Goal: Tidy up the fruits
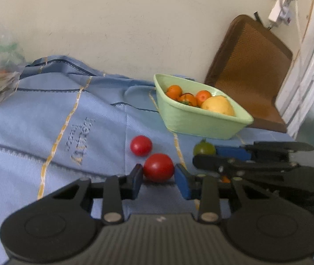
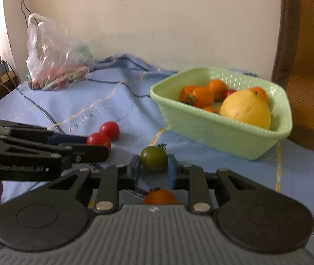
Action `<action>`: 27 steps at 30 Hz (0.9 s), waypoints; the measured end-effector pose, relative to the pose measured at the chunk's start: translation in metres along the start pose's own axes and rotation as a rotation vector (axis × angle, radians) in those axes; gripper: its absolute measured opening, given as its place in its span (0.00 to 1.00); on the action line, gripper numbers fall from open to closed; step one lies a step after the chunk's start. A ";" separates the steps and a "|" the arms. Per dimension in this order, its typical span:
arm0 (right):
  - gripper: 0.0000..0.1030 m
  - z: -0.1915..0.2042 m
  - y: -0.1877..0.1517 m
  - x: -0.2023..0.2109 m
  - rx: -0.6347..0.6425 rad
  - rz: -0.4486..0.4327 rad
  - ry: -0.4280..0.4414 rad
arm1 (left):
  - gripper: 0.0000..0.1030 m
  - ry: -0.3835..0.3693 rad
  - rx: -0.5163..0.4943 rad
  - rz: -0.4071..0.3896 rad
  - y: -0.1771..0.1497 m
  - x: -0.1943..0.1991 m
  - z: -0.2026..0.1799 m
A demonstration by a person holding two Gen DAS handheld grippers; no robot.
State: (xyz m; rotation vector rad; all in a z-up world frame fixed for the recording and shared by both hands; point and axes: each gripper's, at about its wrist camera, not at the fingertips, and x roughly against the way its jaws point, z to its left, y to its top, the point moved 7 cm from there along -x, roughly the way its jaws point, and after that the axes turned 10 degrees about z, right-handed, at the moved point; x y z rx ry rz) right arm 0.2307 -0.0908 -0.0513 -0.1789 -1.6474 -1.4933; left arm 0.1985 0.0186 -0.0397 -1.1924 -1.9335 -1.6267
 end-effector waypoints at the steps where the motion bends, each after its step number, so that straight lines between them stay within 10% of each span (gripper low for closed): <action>1: 0.27 0.003 0.000 0.009 0.011 -0.026 0.000 | 0.31 -0.013 -0.001 -0.003 -0.004 0.005 -0.001; 11: 0.27 0.043 -0.084 0.077 0.073 -0.032 0.009 | 0.31 -0.136 -0.101 0.055 -0.078 0.051 -0.038; 27: 0.33 0.060 -0.119 0.088 0.041 -0.061 -0.084 | 0.36 -0.053 -0.169 -0.009 -0.102 0.062 -0.063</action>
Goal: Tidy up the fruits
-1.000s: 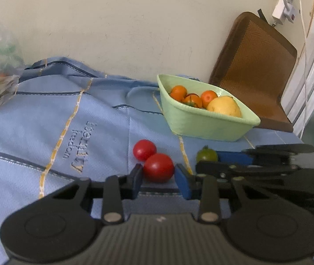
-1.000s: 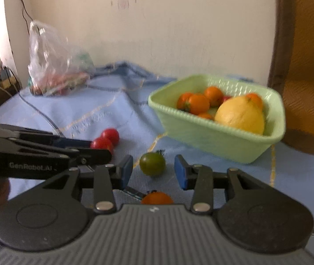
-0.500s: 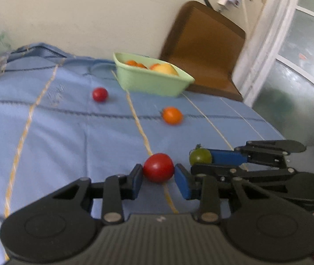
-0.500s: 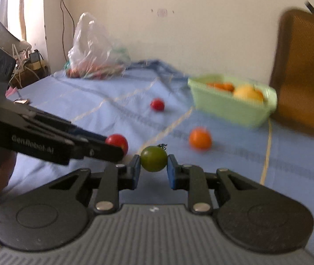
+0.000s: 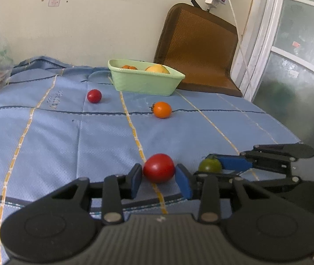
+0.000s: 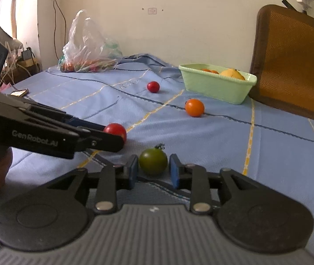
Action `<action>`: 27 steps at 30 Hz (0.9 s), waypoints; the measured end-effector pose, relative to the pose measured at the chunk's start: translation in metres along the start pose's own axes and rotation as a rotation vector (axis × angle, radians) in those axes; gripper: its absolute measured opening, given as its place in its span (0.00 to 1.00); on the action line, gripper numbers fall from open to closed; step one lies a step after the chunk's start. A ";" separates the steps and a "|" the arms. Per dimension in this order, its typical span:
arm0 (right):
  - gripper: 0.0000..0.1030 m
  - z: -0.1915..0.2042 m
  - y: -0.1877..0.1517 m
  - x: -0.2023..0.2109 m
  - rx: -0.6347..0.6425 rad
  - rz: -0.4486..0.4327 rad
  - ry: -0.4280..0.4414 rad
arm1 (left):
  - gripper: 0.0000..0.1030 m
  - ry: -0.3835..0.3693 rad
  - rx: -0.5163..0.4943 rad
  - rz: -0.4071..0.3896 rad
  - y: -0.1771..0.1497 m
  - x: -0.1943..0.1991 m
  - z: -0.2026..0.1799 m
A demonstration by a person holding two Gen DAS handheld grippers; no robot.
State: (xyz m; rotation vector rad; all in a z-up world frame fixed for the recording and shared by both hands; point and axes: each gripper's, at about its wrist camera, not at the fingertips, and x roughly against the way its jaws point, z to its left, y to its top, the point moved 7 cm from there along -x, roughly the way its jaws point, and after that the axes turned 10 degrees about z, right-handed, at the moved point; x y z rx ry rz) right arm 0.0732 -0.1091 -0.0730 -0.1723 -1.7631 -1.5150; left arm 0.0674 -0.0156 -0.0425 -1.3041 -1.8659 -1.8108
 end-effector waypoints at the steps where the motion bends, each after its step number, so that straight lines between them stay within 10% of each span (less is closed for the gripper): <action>1: 0.33 -0.001 -0.001 0.001 -0.003 0.000 0.002 | 0.37 0.010 -0.011 -0.002 0.000 0.000 -0.002; 27: 0.43 0.003 -0.010 0.008 -0.011 -0.017 -0.045 | 0.43 0.050 -0.041 -0.005 -0.001 -0.001 -0.008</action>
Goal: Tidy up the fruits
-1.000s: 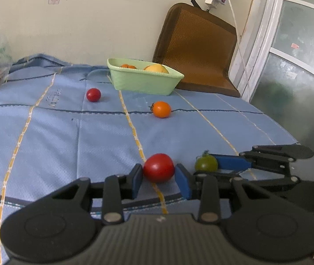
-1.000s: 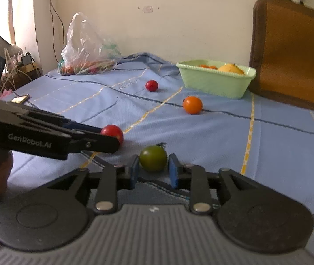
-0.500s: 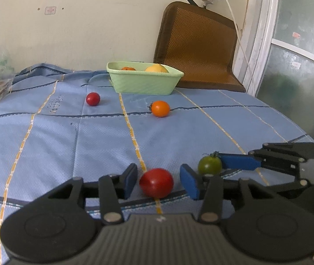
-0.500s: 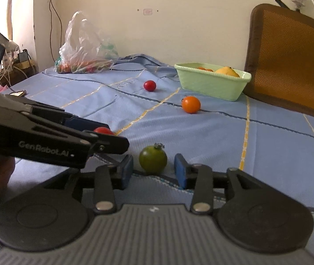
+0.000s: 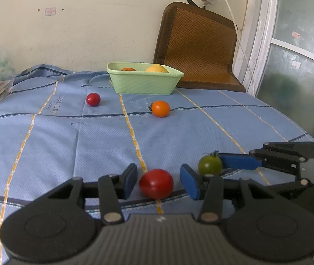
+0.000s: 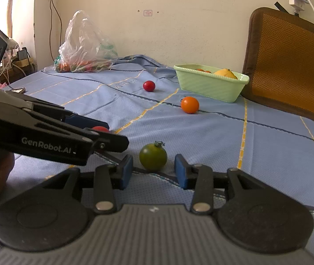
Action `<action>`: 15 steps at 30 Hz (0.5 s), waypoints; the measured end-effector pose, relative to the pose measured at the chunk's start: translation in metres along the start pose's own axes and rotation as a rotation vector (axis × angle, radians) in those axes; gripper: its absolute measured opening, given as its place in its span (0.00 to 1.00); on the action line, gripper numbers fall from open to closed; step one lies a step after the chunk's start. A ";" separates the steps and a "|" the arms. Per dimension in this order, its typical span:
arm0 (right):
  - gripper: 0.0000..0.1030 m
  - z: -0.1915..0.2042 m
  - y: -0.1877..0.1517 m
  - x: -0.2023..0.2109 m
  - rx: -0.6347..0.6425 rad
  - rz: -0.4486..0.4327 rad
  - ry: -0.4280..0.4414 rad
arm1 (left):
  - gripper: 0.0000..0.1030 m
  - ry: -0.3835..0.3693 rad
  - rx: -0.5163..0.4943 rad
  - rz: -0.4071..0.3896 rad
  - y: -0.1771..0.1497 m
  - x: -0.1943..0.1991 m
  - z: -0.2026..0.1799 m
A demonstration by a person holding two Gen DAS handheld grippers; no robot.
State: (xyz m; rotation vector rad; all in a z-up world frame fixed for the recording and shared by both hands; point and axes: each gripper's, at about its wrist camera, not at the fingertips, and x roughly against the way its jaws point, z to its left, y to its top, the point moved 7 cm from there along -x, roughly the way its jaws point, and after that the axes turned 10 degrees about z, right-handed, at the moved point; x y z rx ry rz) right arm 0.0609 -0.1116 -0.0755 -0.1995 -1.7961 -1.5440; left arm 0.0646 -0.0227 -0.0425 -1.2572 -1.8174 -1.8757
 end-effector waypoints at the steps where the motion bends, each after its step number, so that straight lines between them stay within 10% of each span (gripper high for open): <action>1: 0.43 0.000 0.000 0.000 -0.001 0.000 0.001 | 0.43 0.000 0.000 0.000 0.000 0.000 0.000; 15: 0.43 -0.001 0.000 0.000 -0.004 -0.002 0.005 | 0.45 -0.005 0.001 0.000 0.000 0.000 0.000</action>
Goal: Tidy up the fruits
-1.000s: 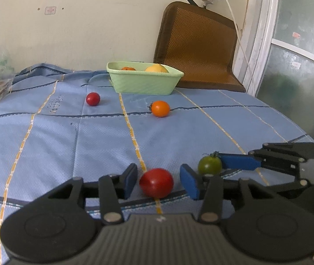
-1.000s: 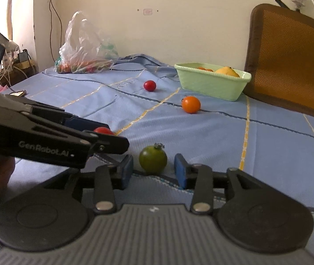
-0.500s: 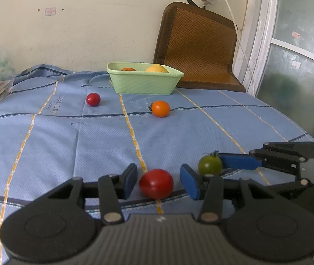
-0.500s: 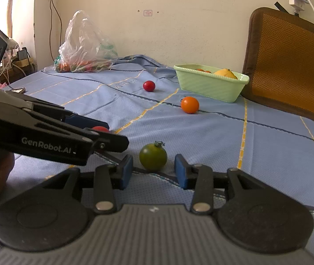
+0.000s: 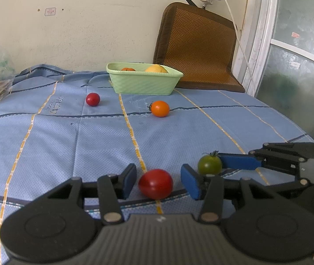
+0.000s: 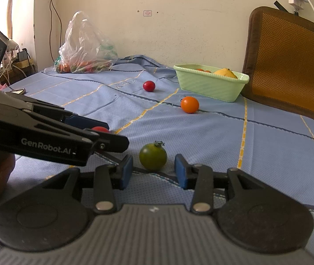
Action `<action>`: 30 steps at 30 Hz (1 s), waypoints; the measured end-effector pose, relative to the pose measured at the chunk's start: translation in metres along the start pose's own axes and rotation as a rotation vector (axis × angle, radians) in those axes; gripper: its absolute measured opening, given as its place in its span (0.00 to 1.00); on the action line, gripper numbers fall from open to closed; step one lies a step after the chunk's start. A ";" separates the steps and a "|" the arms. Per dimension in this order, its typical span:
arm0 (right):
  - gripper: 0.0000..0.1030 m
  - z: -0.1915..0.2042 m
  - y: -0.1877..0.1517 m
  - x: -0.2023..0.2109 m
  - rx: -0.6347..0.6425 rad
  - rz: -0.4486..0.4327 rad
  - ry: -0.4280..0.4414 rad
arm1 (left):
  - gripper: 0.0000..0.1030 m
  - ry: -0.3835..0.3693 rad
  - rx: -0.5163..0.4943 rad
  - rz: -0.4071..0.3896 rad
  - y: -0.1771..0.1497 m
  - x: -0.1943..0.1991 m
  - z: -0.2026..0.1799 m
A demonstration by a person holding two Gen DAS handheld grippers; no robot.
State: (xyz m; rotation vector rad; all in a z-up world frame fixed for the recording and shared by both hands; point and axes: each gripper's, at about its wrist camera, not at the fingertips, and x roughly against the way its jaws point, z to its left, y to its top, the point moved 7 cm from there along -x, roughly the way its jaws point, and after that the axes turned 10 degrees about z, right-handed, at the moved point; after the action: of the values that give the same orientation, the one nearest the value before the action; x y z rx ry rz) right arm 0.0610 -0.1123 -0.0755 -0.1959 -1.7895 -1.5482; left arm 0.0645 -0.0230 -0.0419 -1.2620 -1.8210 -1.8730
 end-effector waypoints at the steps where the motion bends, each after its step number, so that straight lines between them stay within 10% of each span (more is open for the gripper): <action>1: 0.43 0.000 0.000 0.000 0.000 0.000 0.000 | 0.45 -0.001 0.000 0.000 0.000 0.000 0.000; 30: 0.44 -0.001 -0.002 0.002 -0.005 -0.002 0.004 | 0.46 -0.008 0.012 -0.003 0.001 0.001 0.000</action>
State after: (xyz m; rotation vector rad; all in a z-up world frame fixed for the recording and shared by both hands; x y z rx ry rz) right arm 0.0591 -0.1140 -0.0757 -0.1935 -1.7831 -1.5531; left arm 0.0641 -0.0225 -0.0406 -1.2655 -1.8363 -1.8589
